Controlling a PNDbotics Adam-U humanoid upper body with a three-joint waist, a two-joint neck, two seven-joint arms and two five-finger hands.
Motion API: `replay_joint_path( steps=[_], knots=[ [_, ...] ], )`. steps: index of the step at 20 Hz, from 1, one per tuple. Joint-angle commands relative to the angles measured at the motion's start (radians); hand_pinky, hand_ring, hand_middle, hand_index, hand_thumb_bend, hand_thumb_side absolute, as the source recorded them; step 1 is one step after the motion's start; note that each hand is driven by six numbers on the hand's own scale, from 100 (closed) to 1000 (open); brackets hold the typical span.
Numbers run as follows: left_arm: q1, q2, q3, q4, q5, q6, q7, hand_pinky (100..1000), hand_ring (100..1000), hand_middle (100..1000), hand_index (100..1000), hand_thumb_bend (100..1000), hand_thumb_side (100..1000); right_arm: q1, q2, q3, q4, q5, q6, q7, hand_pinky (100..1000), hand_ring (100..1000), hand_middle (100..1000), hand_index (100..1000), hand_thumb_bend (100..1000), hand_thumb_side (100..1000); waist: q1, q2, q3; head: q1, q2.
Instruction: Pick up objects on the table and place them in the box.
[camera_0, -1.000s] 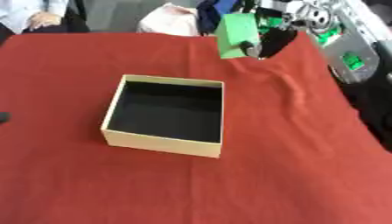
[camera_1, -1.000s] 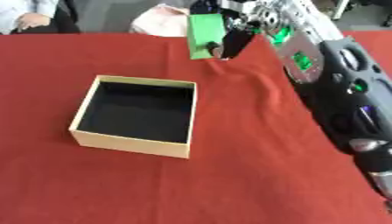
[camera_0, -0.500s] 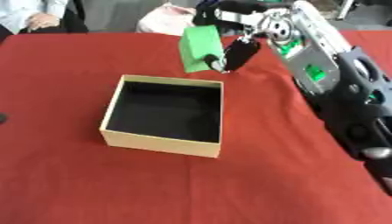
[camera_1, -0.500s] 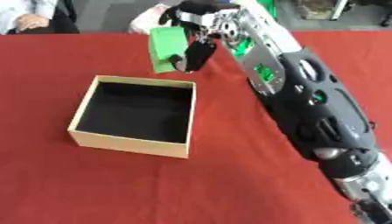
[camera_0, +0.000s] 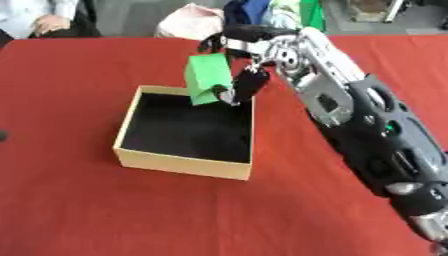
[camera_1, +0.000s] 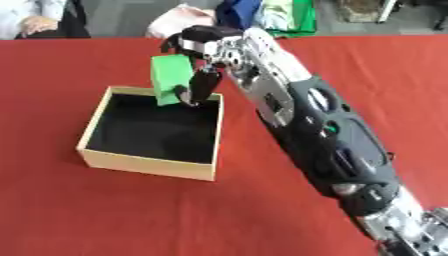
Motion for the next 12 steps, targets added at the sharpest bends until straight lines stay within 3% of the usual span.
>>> replay_joint_path(
  steps=[1,5,7,12],
  knots=[
    [-0.008,0.009,-0.002,-0.021,0.001,-0.001,-0.004,690,614,703,800,100,547,-0.011,0.009,0.005,0.01,0.007,-0.015,0.005,829,754,600,993,100,100,-0.012,-0.01,0.003,-0.005,0.0],
    [-0.008,0.007,-0.002,-0.021,0.001,0.0,-0.005,691,615,704,800,100,547,-0.002,0.015,0.008,0.017,0.009,-0.042,0.027,853,803,780,1000,100,129,-0.012,-0.008,0.002,-0.005,0.002],
    [-0.008,0.007,-0.002,-0.021,0.0,0.0,-0.006,691,615,705,800,100,547,0.0,0.015,0.007,0.016,0.005,-0.056,0.036,864,818,816,1000,100,280,-0.012,-0.008,0.002,-0.005,0.002],
    [-0.007,0.005,-0.002,-0.021,-0.001,0.002,-0.007,691,616,706,800,100,547,0.002,0.011,0.004,0.016,-0.002,-0.079,0.051,896,863,897,1000,100,489,-0.012,-0.007,0.002,-0.005,0.002]
  ],
)
